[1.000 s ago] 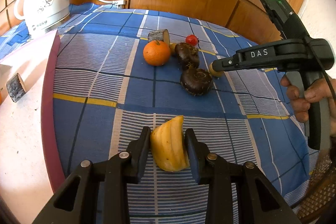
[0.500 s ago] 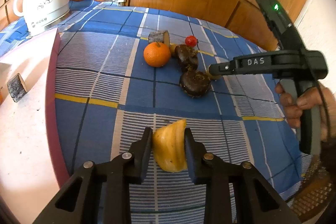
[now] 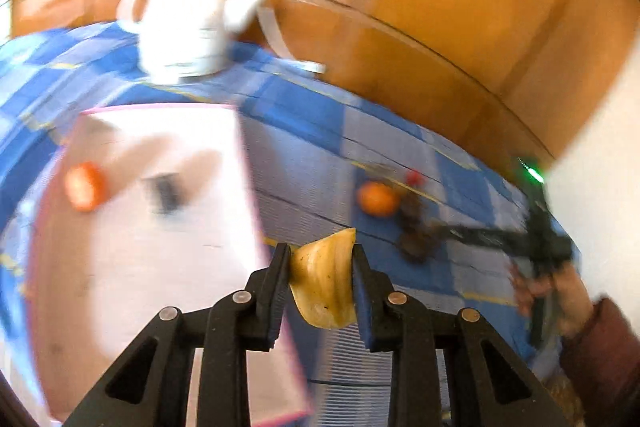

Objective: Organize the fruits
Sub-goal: 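Carry the banana into the tray and open left tool while right tool grasps a small yellow fruit, then carry the small yellow fruit into the tray and open the right tool, then move the right tool back toward the remaining fruits, then move the left tool to a dark brown round fruit and close on it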

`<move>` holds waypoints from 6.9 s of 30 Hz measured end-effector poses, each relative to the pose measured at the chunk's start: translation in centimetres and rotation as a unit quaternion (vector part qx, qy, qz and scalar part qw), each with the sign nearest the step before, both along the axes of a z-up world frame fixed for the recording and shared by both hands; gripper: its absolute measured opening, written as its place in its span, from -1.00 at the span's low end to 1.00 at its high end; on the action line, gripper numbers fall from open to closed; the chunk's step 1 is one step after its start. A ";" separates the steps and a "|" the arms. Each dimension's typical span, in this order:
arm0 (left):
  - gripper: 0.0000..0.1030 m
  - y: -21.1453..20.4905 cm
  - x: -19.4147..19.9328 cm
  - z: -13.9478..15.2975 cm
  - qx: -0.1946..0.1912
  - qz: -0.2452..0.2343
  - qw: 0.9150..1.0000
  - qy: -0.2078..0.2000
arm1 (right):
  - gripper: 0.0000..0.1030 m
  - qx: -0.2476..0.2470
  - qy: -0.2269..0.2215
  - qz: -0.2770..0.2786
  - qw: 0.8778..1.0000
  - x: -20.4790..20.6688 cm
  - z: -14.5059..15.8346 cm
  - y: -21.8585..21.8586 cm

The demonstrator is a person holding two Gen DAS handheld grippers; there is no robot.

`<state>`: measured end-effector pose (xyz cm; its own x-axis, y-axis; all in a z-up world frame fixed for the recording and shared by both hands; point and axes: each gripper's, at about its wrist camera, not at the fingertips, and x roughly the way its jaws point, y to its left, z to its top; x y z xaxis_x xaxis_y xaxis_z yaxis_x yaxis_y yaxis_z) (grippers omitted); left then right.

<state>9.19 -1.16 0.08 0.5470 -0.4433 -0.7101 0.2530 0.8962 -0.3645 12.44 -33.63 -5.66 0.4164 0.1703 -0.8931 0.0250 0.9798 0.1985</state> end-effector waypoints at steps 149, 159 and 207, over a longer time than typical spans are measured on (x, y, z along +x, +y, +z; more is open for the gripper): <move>-0.11 -9.1 -0.6 0.0 0.106 -0.063 0.992 -0.003 | -0.30 -0.032 -0.045 -0.095 0.994 -3.1 4.4 -3.2; -0.15 -12.3 3.2 -1.8 0.091 -0.076 0.992 0.039 | -0.29 -0.017 -0.047 -0.102 0.994 -3.1 4.9 -3.6; -0.33 -19.4 2.6 -0.4 0.103 -0.225 0.967 -0.055 | -0.29 0.019 -0.046 -0.114 0.992 -2.9 5.4 -4.7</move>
<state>11.77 -20.58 -0.31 0.4094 -0.5093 -0.7569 0.6615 0.7371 -0.1382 9.56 -38.38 -0.29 0.5271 0.0959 -0.8444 0.2254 0.9422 0.2477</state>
